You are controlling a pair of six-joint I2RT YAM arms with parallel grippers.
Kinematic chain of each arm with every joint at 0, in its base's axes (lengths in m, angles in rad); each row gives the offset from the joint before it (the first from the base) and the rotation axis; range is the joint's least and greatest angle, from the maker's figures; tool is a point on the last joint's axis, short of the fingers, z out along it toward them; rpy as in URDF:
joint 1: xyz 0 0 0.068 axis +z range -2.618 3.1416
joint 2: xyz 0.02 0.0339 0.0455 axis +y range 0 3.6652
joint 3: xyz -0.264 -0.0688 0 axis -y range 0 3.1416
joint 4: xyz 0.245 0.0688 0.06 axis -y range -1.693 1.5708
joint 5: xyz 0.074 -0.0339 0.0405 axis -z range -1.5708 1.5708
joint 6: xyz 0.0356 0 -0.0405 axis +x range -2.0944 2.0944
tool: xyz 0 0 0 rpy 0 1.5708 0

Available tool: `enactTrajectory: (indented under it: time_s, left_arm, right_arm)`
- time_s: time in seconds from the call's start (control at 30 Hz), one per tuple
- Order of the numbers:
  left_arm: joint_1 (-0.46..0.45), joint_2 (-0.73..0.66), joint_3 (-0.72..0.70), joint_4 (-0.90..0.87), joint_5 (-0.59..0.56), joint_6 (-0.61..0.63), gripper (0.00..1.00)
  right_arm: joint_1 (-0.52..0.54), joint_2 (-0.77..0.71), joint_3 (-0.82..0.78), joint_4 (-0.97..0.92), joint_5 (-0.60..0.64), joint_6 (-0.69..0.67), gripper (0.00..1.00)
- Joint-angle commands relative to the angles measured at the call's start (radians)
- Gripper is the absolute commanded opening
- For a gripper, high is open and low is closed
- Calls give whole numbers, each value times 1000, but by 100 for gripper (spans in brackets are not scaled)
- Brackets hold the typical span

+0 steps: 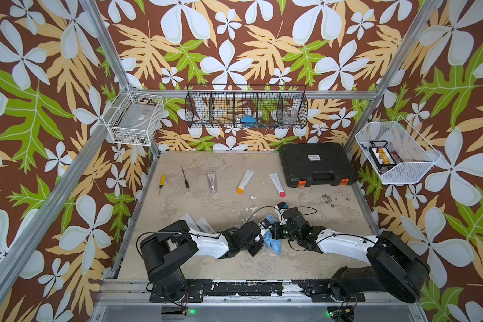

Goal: Wipe the surface of the toothpaste tube
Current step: Wipe the dirt from the toothpaste tube.

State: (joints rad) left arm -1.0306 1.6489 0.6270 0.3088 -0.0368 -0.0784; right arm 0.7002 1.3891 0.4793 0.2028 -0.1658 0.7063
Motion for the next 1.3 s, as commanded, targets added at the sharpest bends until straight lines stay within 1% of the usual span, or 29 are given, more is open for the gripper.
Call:
enactTrajectory:
  time_s: [0.0,0.23,0.4,0.5,0.6,0.9,1.07,1.17,1.27]
  left_arm:
    - [1,-3,3,15,-25,-4,14]
    - [1,-6,2,16,-30,-1,14]
    - [1,-6,2,14,-33,-1,14]
    - [0,-6,-1,14,-35,-1,14]
    - [1,-6,1,14,-35,-1,14]
    - [1,3,6,15,-27,-5,14]
    - [1,11,11,15,-21,-5,14]
    - [1,12,10,16,-11,-6,14]
    - [1,12,11,19,-13,-6,14]
  right_arm:
    - [-10,16,-2,-120,5,-11,0]
    - [-141,22,-41,-125,-3,-91,0]
    - [-223,6,-11,-215,109,-135,0]
    - [-282,-22,-15,-225,116,-161,0]
    - [-319,-39,-12,-232,108,-181,0]
    - [-323,-63,-2,-229,66,-180,0]
    - [-323,-82,15,-193,-24,-167,0]
    - [-317,-80,35,-178,-55,-160,0]
    - [-303,-44,48,-164,-54,-159,0]
